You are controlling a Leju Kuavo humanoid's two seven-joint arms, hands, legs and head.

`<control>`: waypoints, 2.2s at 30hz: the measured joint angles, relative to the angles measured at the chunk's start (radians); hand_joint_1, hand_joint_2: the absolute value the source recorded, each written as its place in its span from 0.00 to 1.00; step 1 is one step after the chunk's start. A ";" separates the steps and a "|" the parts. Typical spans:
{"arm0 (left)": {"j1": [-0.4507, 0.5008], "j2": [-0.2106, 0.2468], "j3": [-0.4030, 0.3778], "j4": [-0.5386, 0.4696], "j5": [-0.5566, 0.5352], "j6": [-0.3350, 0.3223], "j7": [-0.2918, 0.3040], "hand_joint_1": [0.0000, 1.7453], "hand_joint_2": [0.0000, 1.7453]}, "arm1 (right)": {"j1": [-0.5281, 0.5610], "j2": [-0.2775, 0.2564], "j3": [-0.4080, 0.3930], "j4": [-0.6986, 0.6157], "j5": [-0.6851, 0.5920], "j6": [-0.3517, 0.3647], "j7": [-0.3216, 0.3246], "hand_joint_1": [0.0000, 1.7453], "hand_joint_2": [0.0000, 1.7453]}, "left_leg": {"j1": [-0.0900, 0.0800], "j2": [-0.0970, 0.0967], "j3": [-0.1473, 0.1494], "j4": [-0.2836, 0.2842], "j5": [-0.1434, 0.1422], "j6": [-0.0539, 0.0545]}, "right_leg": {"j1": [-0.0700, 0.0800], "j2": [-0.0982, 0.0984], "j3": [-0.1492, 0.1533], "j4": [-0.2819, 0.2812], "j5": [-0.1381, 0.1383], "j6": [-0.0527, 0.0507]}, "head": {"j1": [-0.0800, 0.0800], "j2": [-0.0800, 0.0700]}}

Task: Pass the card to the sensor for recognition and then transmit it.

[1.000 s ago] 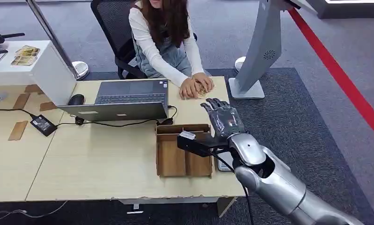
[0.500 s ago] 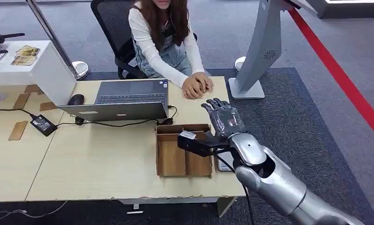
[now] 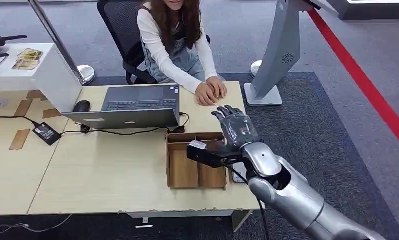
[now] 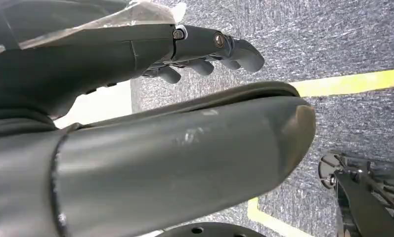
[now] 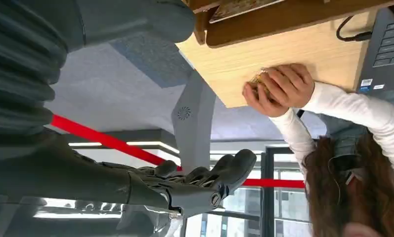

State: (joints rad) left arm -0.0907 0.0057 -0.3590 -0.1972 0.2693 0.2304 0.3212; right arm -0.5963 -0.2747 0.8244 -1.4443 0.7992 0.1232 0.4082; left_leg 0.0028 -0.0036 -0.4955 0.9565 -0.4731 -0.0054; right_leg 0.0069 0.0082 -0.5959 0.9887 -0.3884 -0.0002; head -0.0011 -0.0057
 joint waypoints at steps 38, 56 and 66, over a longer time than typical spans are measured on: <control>-0.001 -0.006 0.000 0.000 0.010 0.000 0.003 0.00 0.00 | -0.003 0.060 0.033 0.066 -0.015 -0.002 -0.027 0.30 1.00 | 0.000 0.000 0.000 0.000 0.000 0.000 | 0.000 0.000 0.000 0.000 0.000 0.000 | 0.000 0.000; -0.001 -0.007 0.000 0.000 -0.004 -0.002 0.010 0.00 0.00 | -0.004 0.076 0.041 0.113 -0.030 -0.011 -0.040 0.34 1.00 | 0.000 0.000 0.000 0.000 0.000 0.000 | 0.000 0.000 0.000 0.000 0.000 0.000 | 0.000 0.000; -0.001 -0.007 0.000 0.000 -0.006 -0.003 0.018 0.00 0.00 | -0.003 0.081 0.041 0.144 -0.035 -0.020 -0.047 0.39 1.00 | 0.000 0.000 0.000 0.000 0.000 0.000 | 0.000 0.000 0.000 0.000 0.000 0.000 | 0.000 0.000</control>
State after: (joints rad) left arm -0.0917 -0.0011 -0.3593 -0.1972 0.2632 0.2270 0.3395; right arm -0.5995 -0.1938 0.8656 -1.3001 0.7637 0.1030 0.3616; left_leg 0.0028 -0.0036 -0.4957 0.9565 -0.4732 -0.0053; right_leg 0.0068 0.0082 -0.5960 0.9887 -0.3885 -0.0001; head -0.0011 -0.0057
